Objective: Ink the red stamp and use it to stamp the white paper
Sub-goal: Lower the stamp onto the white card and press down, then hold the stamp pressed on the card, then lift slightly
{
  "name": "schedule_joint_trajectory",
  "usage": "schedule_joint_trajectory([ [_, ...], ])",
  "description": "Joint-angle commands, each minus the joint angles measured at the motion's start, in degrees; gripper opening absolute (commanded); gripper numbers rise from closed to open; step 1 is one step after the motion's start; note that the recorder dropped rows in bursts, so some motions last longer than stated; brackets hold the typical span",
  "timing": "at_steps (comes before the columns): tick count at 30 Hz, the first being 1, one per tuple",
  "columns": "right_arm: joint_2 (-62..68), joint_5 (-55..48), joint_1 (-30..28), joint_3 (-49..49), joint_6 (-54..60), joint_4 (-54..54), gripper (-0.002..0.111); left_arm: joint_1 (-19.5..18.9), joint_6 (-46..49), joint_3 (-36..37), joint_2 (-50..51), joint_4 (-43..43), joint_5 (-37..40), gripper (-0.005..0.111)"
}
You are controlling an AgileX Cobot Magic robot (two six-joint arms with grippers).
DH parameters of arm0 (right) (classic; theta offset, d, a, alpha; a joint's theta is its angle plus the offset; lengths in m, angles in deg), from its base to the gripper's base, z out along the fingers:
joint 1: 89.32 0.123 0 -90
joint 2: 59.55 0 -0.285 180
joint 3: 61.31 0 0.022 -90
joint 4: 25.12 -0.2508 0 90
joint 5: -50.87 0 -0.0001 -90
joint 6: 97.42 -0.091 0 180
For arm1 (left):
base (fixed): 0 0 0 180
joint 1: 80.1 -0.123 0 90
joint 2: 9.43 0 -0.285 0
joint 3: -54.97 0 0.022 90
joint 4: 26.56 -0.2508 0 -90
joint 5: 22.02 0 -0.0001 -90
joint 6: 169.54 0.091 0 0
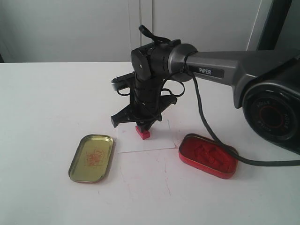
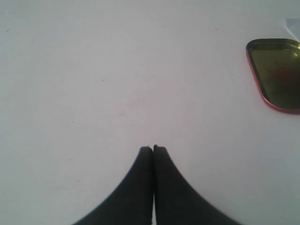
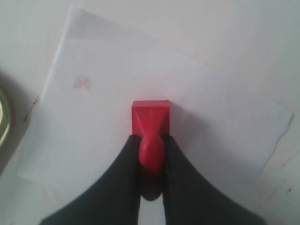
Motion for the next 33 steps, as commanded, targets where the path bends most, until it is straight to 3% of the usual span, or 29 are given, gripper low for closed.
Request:
schedule_joint_trajectory([
  [1, 8.4, -0.9, 0.0, -3.1, -0.3, -0.3, 0.000, 0.0, -0.1, 0.6, -0.2, 0.0, 0.9, 0.000],
  [6, 8.4, -1.3, 0.0, -3.1, -0.9, 2.0, 0.000, 0.0, -0.1, 0.6, -0.2, 0.0, 0.9, 0.000],
  [12, 8.4, 0.3, 0.1, -3.1, -1.6, -3.1, 0.000, 0.0, -0.1, 0.6, -0.2, 0.0, 0.9, 0.000],
  [33, 3.6, 1.1, 0.1, -2.8, -1.6, 3.1, 0.000, 0.0, -0.1, 0.6, -0.2, 0.0, 0.9, 0.000],
])
